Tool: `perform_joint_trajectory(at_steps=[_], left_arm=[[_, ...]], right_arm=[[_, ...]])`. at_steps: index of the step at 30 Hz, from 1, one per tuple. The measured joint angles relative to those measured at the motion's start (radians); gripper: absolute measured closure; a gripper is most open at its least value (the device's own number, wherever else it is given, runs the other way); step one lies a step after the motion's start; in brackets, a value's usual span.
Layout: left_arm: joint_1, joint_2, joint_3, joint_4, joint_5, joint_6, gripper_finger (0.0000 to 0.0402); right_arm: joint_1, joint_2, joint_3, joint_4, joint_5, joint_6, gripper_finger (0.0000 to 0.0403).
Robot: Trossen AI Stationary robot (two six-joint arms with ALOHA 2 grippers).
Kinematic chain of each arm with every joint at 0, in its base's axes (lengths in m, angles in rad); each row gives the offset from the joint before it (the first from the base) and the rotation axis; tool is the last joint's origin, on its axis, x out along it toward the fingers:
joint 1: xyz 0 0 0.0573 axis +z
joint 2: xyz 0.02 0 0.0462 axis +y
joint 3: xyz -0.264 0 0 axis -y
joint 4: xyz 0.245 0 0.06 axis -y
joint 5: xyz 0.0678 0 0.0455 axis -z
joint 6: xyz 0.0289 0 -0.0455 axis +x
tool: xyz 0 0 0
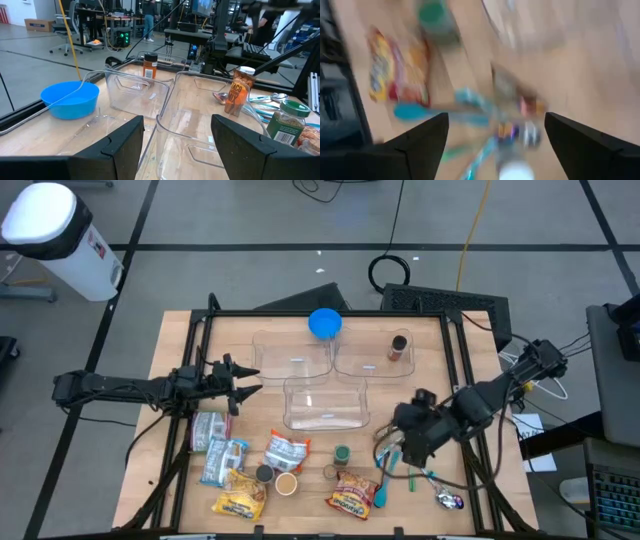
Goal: Pick & Place Food Item
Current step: Put the white seasoning bottle into the top right transparent bin
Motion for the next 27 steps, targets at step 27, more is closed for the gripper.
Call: perform_joint_trajectory(at_steps=[27], left_arm=[[0.000,0.000,0.000,0.000,0.000,0.000,0.0160]], right_arm=[[0.035,-0.078,-0.369,0.000,-0.161,0.373,0.0085]])
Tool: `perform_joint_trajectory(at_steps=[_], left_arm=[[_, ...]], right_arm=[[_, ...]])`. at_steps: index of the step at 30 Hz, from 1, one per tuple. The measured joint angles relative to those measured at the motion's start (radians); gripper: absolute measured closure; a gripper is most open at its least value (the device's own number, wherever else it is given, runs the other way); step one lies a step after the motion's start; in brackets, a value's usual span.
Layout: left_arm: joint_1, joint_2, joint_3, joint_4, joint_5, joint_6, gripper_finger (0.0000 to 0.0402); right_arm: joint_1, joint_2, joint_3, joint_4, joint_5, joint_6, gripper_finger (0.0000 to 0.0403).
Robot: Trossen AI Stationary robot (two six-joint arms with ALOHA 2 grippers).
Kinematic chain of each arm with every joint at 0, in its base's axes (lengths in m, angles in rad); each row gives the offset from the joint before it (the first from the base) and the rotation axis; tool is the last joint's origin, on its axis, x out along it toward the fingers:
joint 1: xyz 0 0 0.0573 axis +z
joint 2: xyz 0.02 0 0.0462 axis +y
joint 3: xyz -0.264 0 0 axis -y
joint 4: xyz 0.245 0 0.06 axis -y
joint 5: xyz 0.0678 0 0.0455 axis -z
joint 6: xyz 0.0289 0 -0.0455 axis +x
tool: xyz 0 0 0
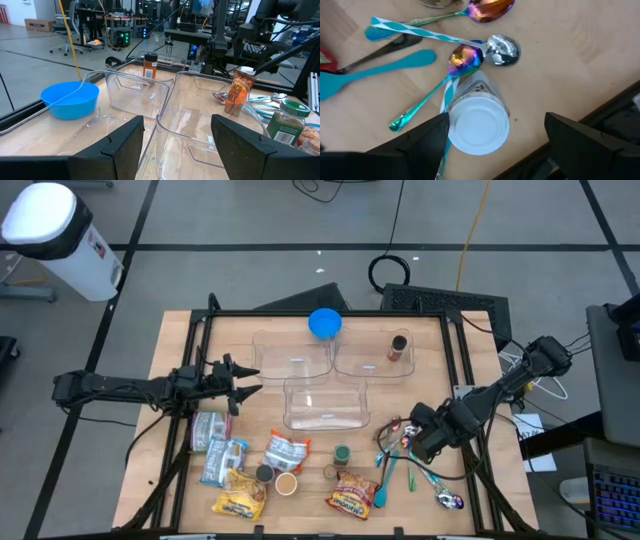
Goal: Pick & Place Food Item
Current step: Put the white seasoning bottle into the top right transparent bin
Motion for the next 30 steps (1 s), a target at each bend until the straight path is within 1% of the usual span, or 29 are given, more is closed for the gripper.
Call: perform_joint_trajectory(at_steps=[8,10,17,25,30], left_arm=[[0.000,0.000,0.000,0.000,0.000,0.000,0.0160],[0.000,0.000,0.000,0.000,0.000,0.000,0.0160],[0.000,0.000,0.000,0.000,0.000,0.000,0.0160],[0.000,0.000,0.000,0.000,0.000,0.000,0.0160],[0.000,0.000,0.000,0.000,0.000,0.000,0.0160]], right_arm=[[0.000,0.000,0.000,0.050,-0.002,-0.001,0.0085],[0.000,0.000,0.000,0.070,-0.022,-0.014,0.0085],[0.000,0.000,0.000,0.066,-0.050,0.007,0.0085],[0.000,0.002,-0.001,0.066,-0.047,0.020,0.0085],[0.000,0.013,-0.038,0.074,-0.053,0.034,0.0085]])
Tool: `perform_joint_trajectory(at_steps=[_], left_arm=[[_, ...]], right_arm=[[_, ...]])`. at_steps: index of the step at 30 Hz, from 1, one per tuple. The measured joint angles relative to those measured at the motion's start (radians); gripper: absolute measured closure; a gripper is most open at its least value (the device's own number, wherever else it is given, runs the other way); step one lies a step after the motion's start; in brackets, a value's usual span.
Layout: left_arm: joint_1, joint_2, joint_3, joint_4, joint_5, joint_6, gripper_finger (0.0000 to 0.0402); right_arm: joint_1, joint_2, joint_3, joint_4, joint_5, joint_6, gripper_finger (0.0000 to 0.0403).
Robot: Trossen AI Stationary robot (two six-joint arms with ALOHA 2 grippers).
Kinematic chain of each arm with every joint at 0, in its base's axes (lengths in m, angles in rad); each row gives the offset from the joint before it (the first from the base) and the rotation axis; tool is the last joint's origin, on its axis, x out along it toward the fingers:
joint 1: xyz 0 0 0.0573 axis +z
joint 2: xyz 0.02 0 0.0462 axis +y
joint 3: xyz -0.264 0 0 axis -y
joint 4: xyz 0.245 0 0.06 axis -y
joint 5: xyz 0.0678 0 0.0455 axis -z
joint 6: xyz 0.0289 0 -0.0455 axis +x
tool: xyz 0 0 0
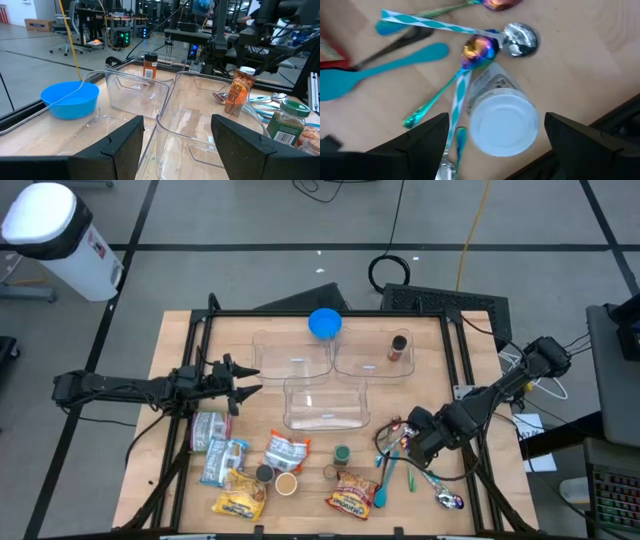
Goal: Pick & Place Food Item
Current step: Put the white seasoning bottle into the top right transparent bin
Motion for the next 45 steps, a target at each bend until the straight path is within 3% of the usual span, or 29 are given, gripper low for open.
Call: perform_joint_trajectory(at_steps=[13,17,22,26,31,36,42,45], left_arm=[[0.000,0.000,0.000,0.000,0.000,0.000,0.0160],[0.000,0.000,0.000,0.000,0.000,0.000,0.0160],[0.000,0.000,0.000,0.000,0.000,0.000,0.0160],[0.000,0.000,0.000,0.000,0.000,0.000,0.0160],[0.000,0.000,0.000,0.000,0.000,0.000,0.0160],[0.000,0.000,0.000,0.000,0.000,0.000,0.0160],[0.000,0.000,0.000,0.000,0.000,0.000,0.0160],[0.000,0.000,0.000,0.000,0.000,0.000,0.0160]], right_arm=[[0.000,0.000,-0.025,0.012,-0.023,0.078,0.0093],[0.000,0.000,-0.025,0.017,-0.026,0.079,0.0132],[0.000,0.000,-0.025,0.016,-0.052,0.078,0.0212],[0.000,-0.015,-0.021,-0.015,-0.055,0.074,0.0218],[-0.007,-0.049,0.087,-0.174,-0.040,0.072,0.0218],[-0.044,-0.058,0.282,-0.370,0.052,0.064,0.0218],[-0.215,-0.078,0.444,-0.351,0.212,-0.091,0.0218],[-0.342,-0.077,0.479,-0.362,0.216,-0.218,0.0218]])
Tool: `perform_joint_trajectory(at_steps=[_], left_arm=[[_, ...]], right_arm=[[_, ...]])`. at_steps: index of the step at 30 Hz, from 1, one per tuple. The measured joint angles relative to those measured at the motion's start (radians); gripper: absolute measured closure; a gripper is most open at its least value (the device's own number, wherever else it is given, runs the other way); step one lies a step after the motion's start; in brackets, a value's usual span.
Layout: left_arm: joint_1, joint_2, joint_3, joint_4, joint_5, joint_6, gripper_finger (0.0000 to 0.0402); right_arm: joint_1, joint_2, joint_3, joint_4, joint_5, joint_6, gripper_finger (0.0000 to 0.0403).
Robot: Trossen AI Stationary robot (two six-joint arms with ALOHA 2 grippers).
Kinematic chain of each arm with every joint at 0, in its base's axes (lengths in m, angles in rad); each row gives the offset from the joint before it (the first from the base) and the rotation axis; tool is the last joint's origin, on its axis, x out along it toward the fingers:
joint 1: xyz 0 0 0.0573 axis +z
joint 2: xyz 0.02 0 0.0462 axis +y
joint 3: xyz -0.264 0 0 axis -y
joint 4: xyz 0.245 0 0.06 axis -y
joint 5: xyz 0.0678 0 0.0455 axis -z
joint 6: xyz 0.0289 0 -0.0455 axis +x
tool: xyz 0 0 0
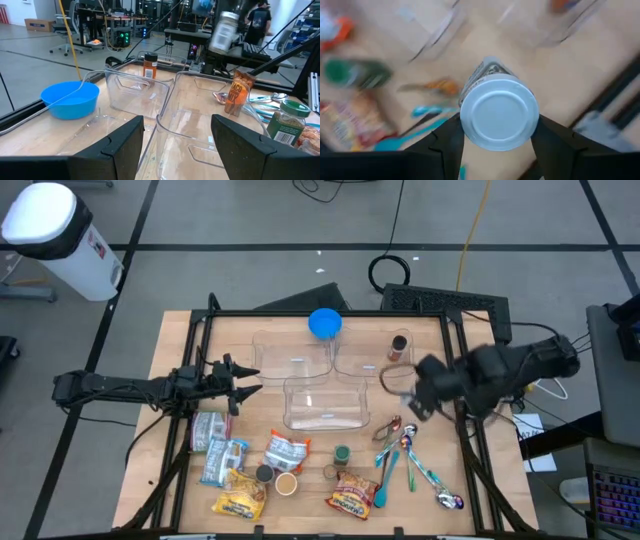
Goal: Pick & Place Food Item
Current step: Put the white seasoning bottle into the top right transparent bin
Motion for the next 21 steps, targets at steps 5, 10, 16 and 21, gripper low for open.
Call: perform_joint_trajectory(at_steps=[5,10,16,21], left_arm=[[0.000,0.000,0.000,0.000,0.000,0.000,0.0160],[0.000,0.000,0.000,0.000,0.000,0.000,0.0160],[0.000,0.000,0.000,0.000,0.000,0.000,0.0160],[0.000,0.000,0.000,0.001,0.000,0.000,0.0160]], right_arm=[[-0.229,0.012,0.005,0.013,-0.005,-0.216,0.0218],[-0.430,0.045,0.005,0.079,-0.003,-0.423,0.0218],[-0.589,0.113,0.005,0.176,-0.091,-0.617,0.0218],[-0.666,0.187,0.005,0.172,-0.109,-0.719,0.0218]])
